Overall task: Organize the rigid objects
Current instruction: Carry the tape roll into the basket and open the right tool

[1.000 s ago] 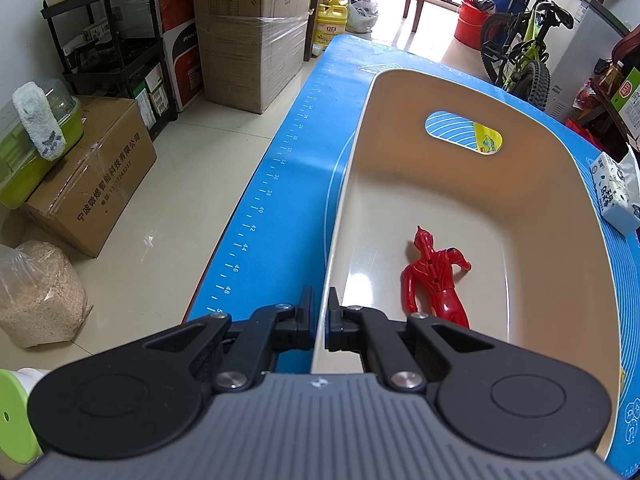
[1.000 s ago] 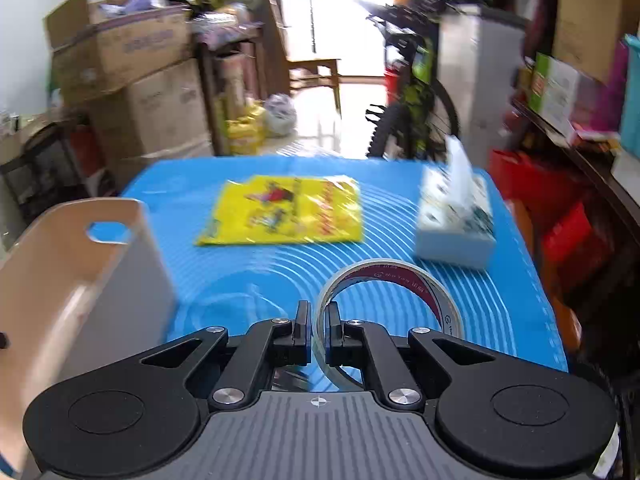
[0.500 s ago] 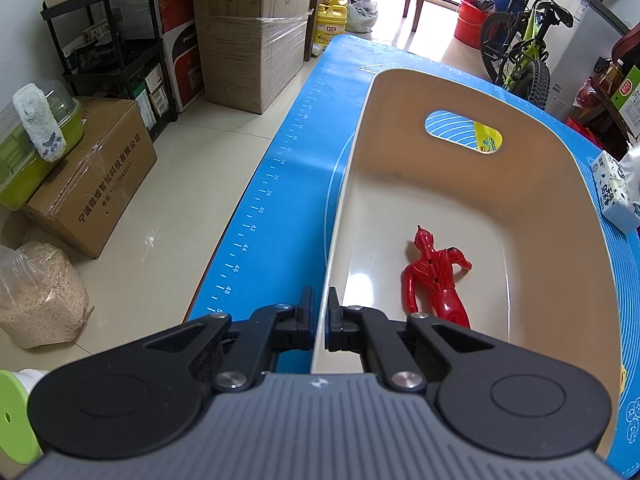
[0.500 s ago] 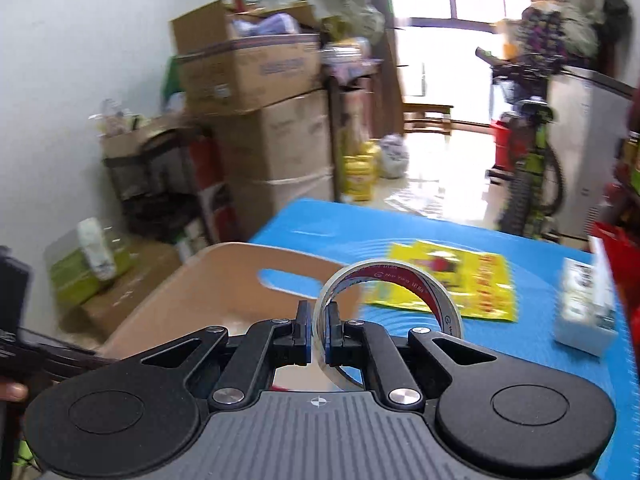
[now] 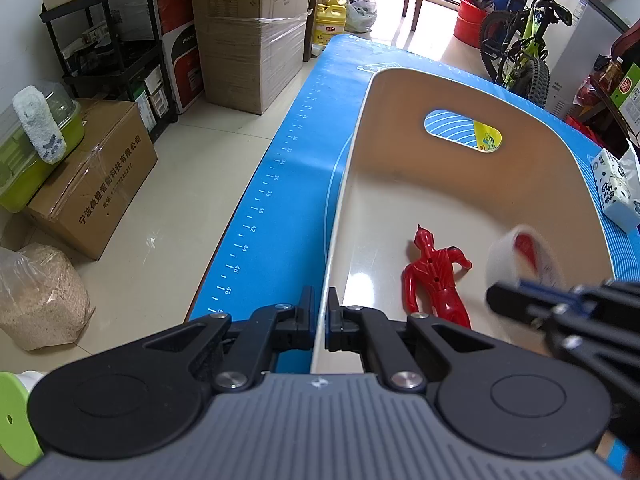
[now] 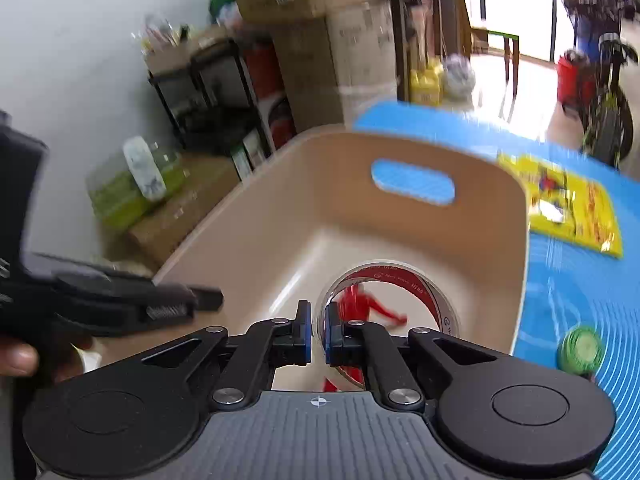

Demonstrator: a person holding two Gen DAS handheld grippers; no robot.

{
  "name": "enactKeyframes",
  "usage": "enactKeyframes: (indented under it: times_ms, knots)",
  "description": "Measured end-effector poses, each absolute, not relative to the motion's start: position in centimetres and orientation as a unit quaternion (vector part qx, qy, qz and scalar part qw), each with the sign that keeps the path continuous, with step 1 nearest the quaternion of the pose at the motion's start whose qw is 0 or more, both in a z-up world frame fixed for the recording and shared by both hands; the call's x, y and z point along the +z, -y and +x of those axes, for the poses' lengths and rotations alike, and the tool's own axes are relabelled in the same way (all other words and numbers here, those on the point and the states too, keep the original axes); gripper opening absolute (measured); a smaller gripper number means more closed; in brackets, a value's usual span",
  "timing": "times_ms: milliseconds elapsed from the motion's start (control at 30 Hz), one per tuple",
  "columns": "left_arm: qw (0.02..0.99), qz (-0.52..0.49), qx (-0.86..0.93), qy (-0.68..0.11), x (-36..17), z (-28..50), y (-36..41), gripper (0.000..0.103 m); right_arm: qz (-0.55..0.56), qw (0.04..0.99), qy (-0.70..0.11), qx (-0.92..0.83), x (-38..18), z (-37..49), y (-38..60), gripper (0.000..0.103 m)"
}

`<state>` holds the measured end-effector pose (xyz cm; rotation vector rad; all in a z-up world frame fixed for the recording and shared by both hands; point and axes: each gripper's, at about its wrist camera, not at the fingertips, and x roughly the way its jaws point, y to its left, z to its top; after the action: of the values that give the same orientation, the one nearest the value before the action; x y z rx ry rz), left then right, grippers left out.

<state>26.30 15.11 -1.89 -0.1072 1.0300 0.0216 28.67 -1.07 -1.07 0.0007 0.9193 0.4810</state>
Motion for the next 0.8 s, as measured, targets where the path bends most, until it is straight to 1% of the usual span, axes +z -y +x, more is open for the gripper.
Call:
enactKeyframes:
  times_ms: [133, 233, 333, 400, 500, 567, 633, 800]
  knots:
    - [0.869, -0.052, 0.01, -0.492, -1.9, 26.3, -15.1, 0.005, 0.015, 0.86, -0.456, 0.23, -2.0, 28.5, 1.2, 0.022]
    - [0.869, -0.051, 0.01, -0.492, -1.9, 26.3, -15.1, 0.005, 0.006, 0.859, -0.461, 0.224, -2.5, 28.7, 1.0, 0.028]
    - [0.869, -0.05, 0.01, -0.492, -1.9, 26.3, -15.1, 0.005, 0.024, 0.858, -0.459, 0.227, -2.5, 28.4, 1.4, 0.039]
    - [0.869, -0.05, 0.011, -0.492, -1.8, 26.3, -15.1, 0.005, 0.041, 0.859, -0.456, 0.228, -2.1, 28.2, 1.9, 0.054]
    - [0.869, -0.05, 0.012, -0.492, -1.9, 26.3, -15.0, 0.006, 0.054, 0.869, -0.436, 0.227, -0.7, 27.4, 2.7, 0.061]
    - [0.869, -0.051, 0.012, -0.493, -1.9, 26.3, -15.0, 0.006, 0.057, 0.872, -0.43, 0.227, 0.4, 26.8, 3.2, 0.065]
    - [0.869, -0.049, 0.012, -0.493, -1.9, 26.3, -14.9, 0.006, 0.06, 0.879, -0.416, 0.226, 1.6, 25.8, 4.0, 0.066]
    - [0.869, -0.047, 0.014, -0.493, -1.9, 26.3, -14.8, 0.006, 0.061, 0.903, -0.377, 0.2, 4.0, 23.4, 6.5, 0.072]
